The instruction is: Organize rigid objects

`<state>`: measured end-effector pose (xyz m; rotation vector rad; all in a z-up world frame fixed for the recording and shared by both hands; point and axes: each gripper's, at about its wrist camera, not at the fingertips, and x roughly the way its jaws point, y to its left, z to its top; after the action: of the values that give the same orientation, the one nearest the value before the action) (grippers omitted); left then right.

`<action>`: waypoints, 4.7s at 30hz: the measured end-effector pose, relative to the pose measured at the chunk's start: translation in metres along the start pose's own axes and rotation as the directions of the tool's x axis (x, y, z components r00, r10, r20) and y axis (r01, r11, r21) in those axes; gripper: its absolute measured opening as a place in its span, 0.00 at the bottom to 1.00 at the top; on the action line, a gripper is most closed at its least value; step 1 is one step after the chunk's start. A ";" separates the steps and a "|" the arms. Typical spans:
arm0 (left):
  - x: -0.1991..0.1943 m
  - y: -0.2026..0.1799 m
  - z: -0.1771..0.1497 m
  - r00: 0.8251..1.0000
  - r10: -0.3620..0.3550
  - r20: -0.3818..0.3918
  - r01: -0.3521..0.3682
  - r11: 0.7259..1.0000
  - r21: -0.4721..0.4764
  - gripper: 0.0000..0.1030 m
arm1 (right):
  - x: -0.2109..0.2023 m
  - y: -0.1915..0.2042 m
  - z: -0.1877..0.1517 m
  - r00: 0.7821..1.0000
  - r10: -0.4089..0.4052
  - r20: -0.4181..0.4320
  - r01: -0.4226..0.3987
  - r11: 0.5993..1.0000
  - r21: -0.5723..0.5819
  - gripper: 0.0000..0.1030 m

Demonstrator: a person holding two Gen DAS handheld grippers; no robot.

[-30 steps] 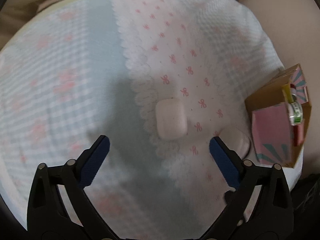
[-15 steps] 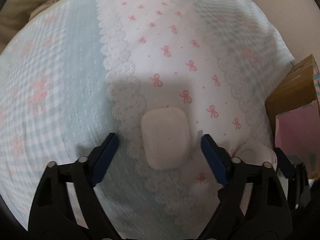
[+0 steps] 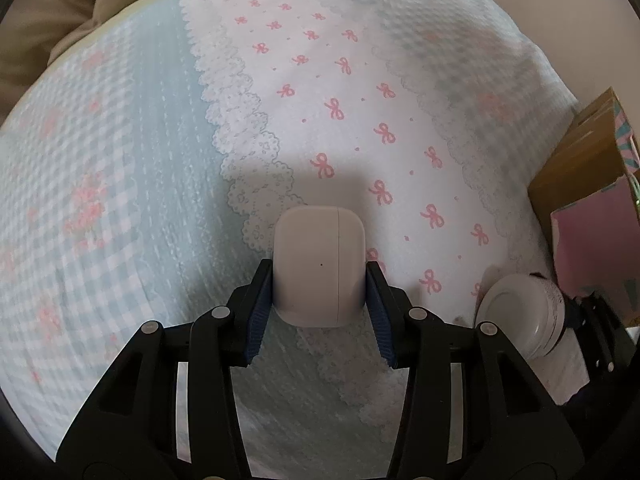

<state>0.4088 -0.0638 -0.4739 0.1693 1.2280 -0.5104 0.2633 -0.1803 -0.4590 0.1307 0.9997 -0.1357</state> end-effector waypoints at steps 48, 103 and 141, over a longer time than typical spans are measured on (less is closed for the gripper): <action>-0.260 -0.200 0.002 0.965 -0.197 0.175 0.199 0.980 0.007 0.40 | -0.293 -0.207 0.051 0.997 -0.073 -0.020 0.076 0.953 0.295 0.60; -0.081 -0.324 0.098 0.997 -0.040 -0.068 0.048 0.991 0.123 1.00 | -0.146 -0.326 0.062 0.982 0.016 -0.188 -0.013 1.000 0.019 1.00; -0.508 -0.140 -0.219 0.845 0.294 0.446 -0.122 0.919 -0.374 1.00 | -0.461 -0.039 0.057 0.975 0.163 0.150 -0.131 0.970 -0.203 1.00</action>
<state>0.0351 0.0423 -0.0564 -0.1142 0.7571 -0.1271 0.0580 -0.2038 -0.0410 0.0157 0.8288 0.0855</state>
